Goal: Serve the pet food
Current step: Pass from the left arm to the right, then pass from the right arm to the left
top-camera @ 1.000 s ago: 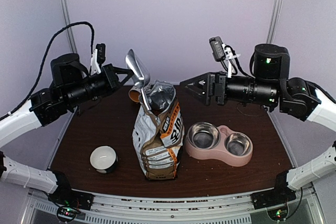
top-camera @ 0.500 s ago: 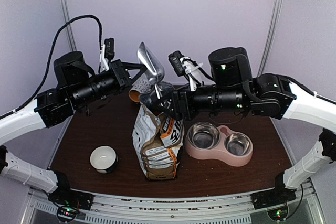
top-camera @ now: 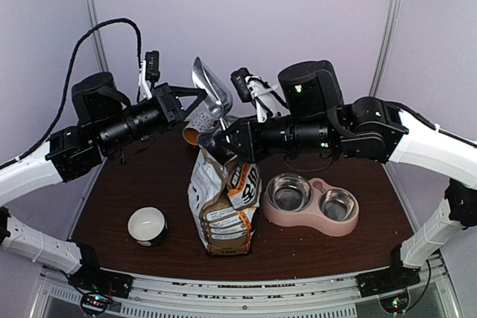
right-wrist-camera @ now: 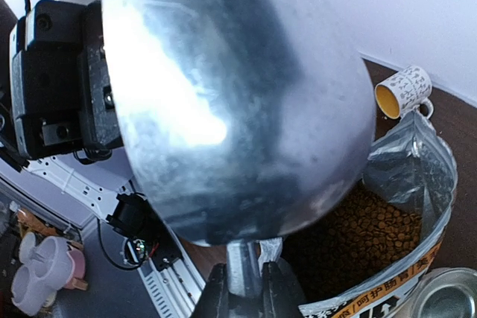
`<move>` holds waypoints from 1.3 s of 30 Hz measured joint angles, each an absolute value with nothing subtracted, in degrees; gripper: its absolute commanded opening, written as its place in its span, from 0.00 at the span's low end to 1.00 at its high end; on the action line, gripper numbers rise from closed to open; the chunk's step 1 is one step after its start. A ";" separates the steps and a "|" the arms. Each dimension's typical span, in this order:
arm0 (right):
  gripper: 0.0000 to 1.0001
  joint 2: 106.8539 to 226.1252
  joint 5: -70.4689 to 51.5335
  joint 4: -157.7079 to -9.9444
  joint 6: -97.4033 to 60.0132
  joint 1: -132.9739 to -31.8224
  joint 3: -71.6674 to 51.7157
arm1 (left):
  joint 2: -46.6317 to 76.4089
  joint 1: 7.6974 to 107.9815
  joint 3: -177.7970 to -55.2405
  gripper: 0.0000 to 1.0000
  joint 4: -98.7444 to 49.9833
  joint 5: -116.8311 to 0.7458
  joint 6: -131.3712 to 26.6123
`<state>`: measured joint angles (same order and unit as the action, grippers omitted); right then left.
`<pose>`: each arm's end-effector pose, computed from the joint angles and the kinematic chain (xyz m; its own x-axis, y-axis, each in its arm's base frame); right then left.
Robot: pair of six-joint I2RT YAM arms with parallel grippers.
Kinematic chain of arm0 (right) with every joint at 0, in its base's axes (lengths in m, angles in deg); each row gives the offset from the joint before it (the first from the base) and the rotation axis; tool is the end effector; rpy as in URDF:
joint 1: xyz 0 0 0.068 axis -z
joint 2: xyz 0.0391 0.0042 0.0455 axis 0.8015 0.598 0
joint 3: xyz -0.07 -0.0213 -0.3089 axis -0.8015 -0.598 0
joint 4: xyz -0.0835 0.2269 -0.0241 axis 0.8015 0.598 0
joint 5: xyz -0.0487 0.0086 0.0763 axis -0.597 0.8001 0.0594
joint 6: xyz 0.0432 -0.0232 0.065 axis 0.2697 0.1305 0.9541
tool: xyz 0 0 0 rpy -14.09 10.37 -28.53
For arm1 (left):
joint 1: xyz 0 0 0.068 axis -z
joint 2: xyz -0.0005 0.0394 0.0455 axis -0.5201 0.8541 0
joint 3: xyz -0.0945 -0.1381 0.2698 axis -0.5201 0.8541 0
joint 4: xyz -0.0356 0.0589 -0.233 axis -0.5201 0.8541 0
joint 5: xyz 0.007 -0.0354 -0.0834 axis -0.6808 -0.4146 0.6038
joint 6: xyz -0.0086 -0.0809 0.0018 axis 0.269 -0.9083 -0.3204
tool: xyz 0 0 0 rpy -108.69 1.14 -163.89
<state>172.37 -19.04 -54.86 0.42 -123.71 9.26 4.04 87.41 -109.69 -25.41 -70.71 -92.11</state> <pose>0.1205 0.3316 0.4600 -0.5184 -0.1533 -0.8413 -0.7834 0.4796 0.3953 0.1470 -0.2087 0.4663 -0.5885 -0.5194 -0.6196 0.5202 0.3434 -0.7820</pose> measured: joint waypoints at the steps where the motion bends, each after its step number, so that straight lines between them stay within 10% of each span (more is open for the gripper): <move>1: 0.00 172.37 -19.35 -54.86 0.45 -123.75 9.35 | 3.91 87.44 -109.69 0.00 -25.46 -70.58 -91.85; 7: 0.00 172.32 -20.38 -54.20 1.93 -124.05 9.63 | 3.69 87.50 -109.76 0.60 -25.22 -70.05 -89.75; 12: 0.00 171.19 -21.38 -53.61 2.13 -123.88 9.59 | 1.44 87.52 -110.04 0.83 -21.52 -70.99 -85.62; 25: 0.00 156.04 -10.58 -51.36 2.26 -114.59 -2.65 | -6.72 86.10 -115.09 0.89 -5.98 -74.73 -74.97; 39: 0.00 147.69 18.55 -47.32 1.49 -111.40 -11.81 | 5.17 84.94 -123.72 0.90 7.39 -48.09 -62.84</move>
